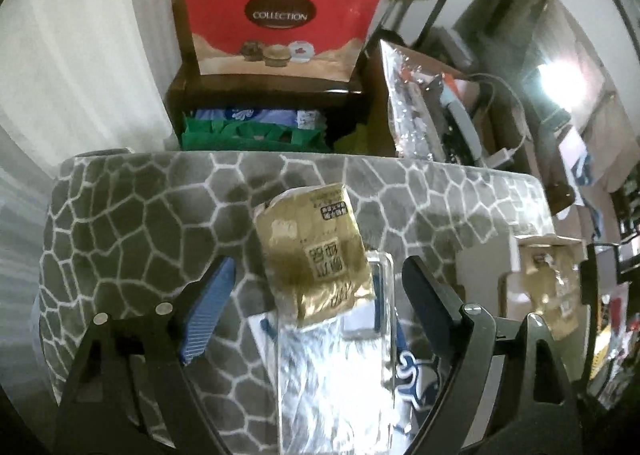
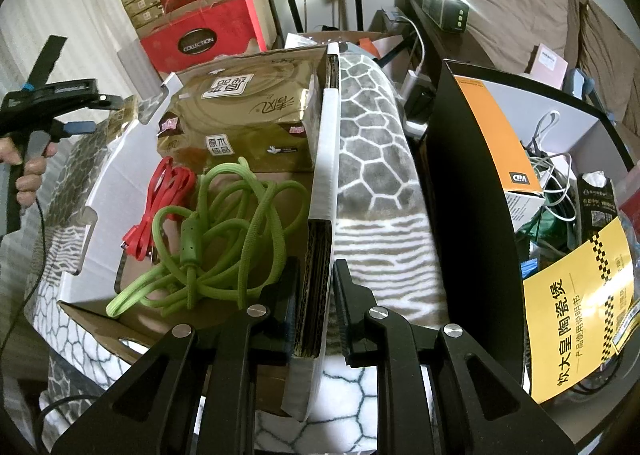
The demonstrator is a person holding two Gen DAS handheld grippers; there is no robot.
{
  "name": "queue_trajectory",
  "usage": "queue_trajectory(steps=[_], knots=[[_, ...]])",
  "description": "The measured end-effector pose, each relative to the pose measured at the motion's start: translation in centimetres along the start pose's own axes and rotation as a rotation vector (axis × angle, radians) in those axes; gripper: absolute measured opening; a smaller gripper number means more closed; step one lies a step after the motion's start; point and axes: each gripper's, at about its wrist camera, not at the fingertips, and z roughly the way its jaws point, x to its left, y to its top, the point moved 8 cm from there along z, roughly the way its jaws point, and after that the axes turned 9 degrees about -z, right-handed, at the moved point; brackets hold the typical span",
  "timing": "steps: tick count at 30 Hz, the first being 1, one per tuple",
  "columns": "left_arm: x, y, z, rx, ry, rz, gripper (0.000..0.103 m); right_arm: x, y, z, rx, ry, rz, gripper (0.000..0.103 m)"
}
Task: Organize objects
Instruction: 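Grasp the small gold packet with the left tool and lift it, then lower the gold packet into the box and open the left tool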
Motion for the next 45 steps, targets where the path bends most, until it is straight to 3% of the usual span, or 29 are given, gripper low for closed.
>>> queue_trajectory(steps=[5, 8, 10, 13, 22, 29, 36, 45], knots=[[-0.5, 0.1, 2.1, 0.008, 0.068, 0.052, 0.083, 0.0, -0.1, 0.0, 0.001, 0.001, 0.001, 0.017], [-0.3, 0.1, 3.0, 0.012, 0.094, 0.067, 0.072, 0.0, 0.0, 0.0, 0.001, 0.001, 0.0, 0.017], [-0.4, 0.2, 3.1, 0.015, 0.062, 0.058, 0.059, 0.0, -0.1, 0.0, 0.001, 0.0, 0.0, 0.017], [0.3, 0.6, 2.5, -0.007, 0.064, 0.038, 0.054, 0.0, 0.0, 0.0, 0.002, -0.004, -0.003, 0.017], [0.9, 0.7, -1.1, -0.061, -0.015, 0.023, 0.053, 0.1, 0.0, -0.1, 0.004, -0.003, -0.005, 0.017], [-5.3, -3.8, -6.1, -0.052, -0.159, 0.246, 0.053, 0.2, 0.1, -0.2, 0.005, -0.003, -0.003, 0.017], [-13.0, -11.1, -8.7, 0.056, -0.305, 0.46, 0.053, 0.2, 0.2, -0.2, 0.006, -0.001, 0.001, 0.017], [-17.8, -16.8, -6.5, 0.155, -0.275, 0.62, 0.053, 0.1, 0.3, -0.3, 0.003, 0.001, 0.012, 0.018]])
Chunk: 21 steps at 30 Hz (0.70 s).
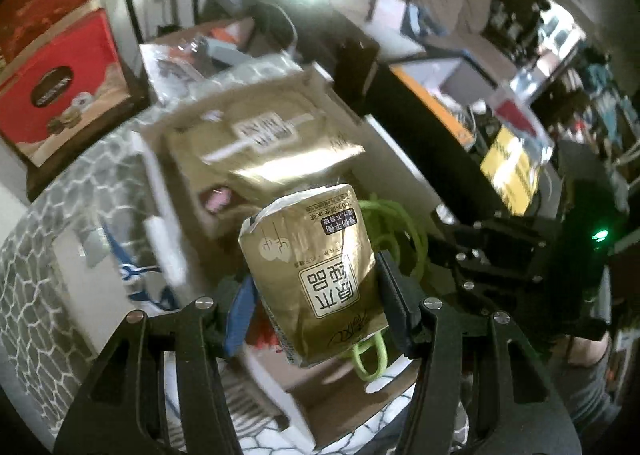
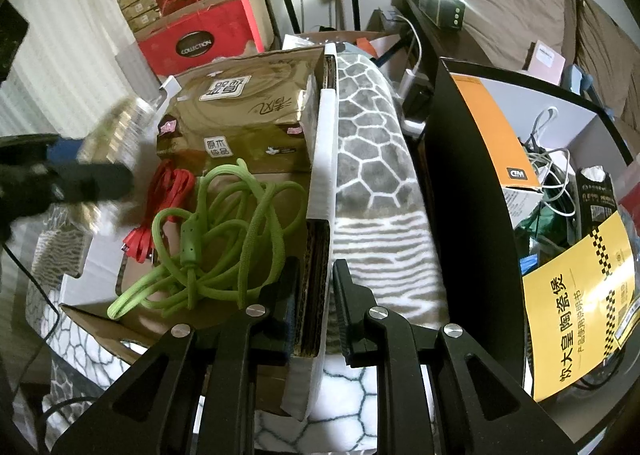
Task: Organize objects
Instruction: 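Lower the gold packet into the box and open the left tool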
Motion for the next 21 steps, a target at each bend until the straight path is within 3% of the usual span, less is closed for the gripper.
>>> queue_trajectory(steps=[10, 17, 20, 21], knots=[[-0.7, -0.6, 4.4, 0.072, 0.082, 0.064, 0.054, -0.3, 0.0, -0.1, -0.005, 0.004, 0.016, 0.023], [-1.6, -0.7, 5.5, 0.044, 0.11, 0.123, 0.055, -0.4, 0.0, -0.2, -0.006, 0.006, 0.021, 0.023], [-2.0, -1.0, 5.6, 0.04, 0.149, 0.155, 0.064, -0.2, 0.1, -0.3, -0.006, 0.01, 0.02, 0.023], [-2.1, -1.0, 5.5, 0.037, 0.163, 0.165, 0.071, -0.2, 0.1, -0.4, -0.005, 0.008, 0.016, 0.023]])
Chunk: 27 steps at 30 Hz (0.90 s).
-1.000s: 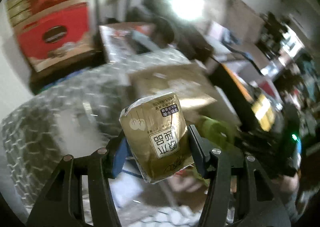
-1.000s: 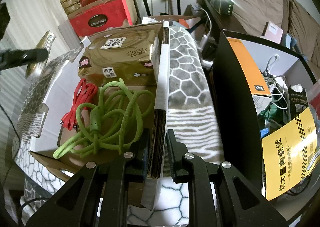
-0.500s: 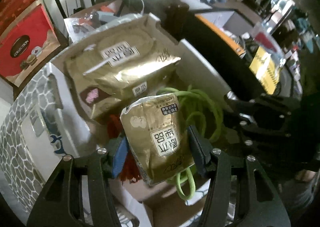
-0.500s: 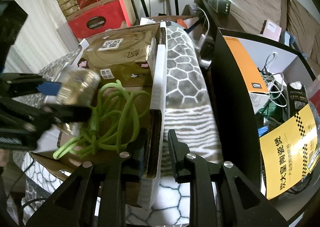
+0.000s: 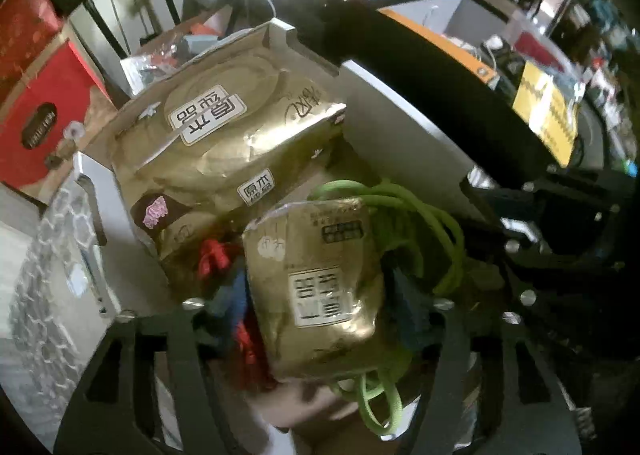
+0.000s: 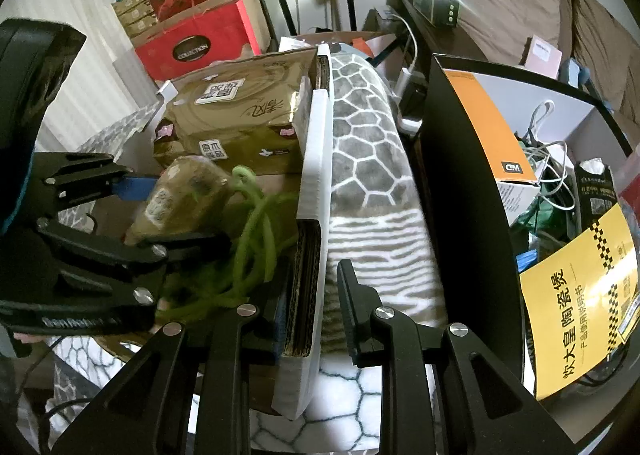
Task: Organize objects
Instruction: 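Lower the gold packet into the box and open the left tool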
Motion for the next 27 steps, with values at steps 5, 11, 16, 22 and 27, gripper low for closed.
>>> queue_trajectory(steps=[5, 11, 16, 22, 27], knots=[[-0.3, 0.4, -2.4, -0.061, 0.007, 0.018, 0.08, -0.2, -0.1, 0.1, -0.002, 0.006, 0.001, 0.023], [2.3, 1.4, -5.0, -0.109, -0.02, -0.072, 0.082, -0.1, -0.1, 0.1, -0.003, 0.007, 0.001, 0.023], [4.7, 1.1, -5.2, -0.106, -0.025, -0.136, 0.081, 0.0, -0.2, 0.1, -0.004, 0.007, 0.002, 0.023], [4.7, -0.2, -2.8, -0.057, 0.032, -0.132, 0.074, 0.2, -0.2, -0.1, -0.007, 0.005, -0.001, 0.023], [4.5, -0.4, -2.9, -0.069, 0.047, -0.141, 0.073, 0.3, -0.2, -0.2, -0.005, 0.005, -0.004, 0.023]])
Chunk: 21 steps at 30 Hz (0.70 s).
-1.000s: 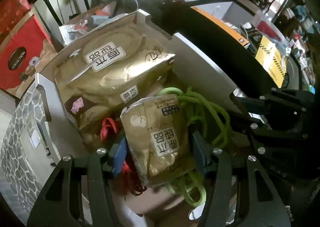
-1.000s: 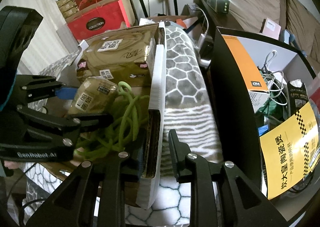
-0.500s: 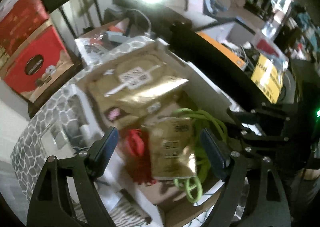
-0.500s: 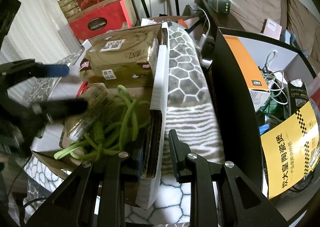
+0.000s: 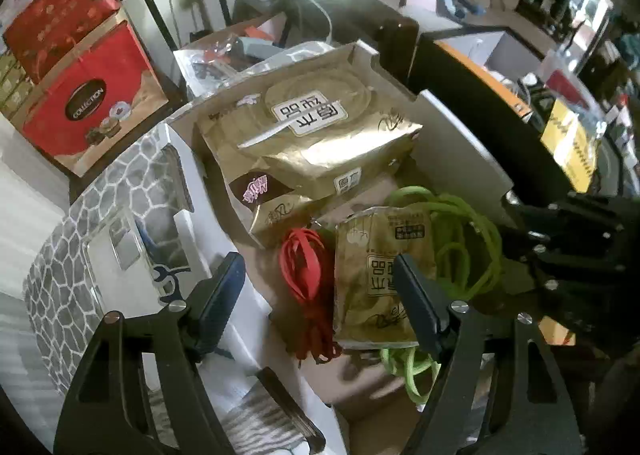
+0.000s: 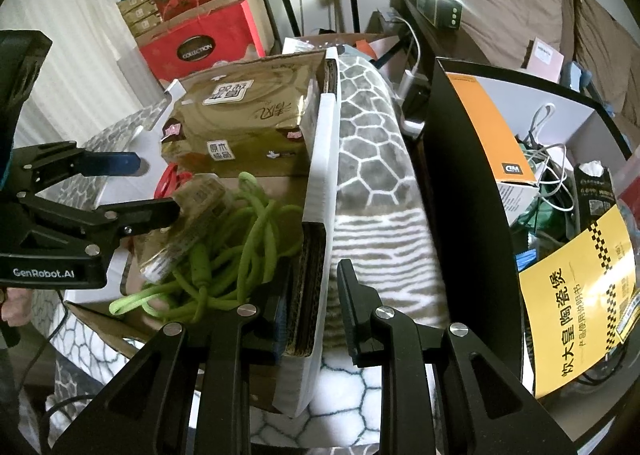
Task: Organize objects
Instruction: 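Lower the gold packet into the box and open the left tool, then grasp the clear phone case edge with the left tool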
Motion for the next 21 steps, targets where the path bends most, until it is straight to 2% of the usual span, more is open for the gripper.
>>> queue_trajectory(steps=[3, 6, 10, 16, 21], knots=[[0.9, 0.5, -1.6, -0.027, -0.044, -0.042, 0.074, 0.0, 0.0, -0.1, 0.001, -0.003, -0.002, 0.023], [2.9, 1.4, -3.7, -0.071, -0.075, -0.108, 0.081, 0.0, 0.1, -0.1, 0.0, 0.0, 0.0, 0.023], [8.0, 2.1, -5.7, -0.117, -0.047, -0.211, 0.082, 0.0, 0.0, -0.3, -0.005, 0.003, -0.005, 0.023], [15.8, 0.3, -3.8, -0.065, 0.054, -0.367, 0.082, 0.1, 0.3, -0.6, -0.014, 0.004, -0.007, 0.023], [18.7, -1.7, -0.9, 0.0, 0.092, -0.433, 0.082, 0.1, 0.2, -0.5, -0.005, 0.003, -0.003, 0.023]])
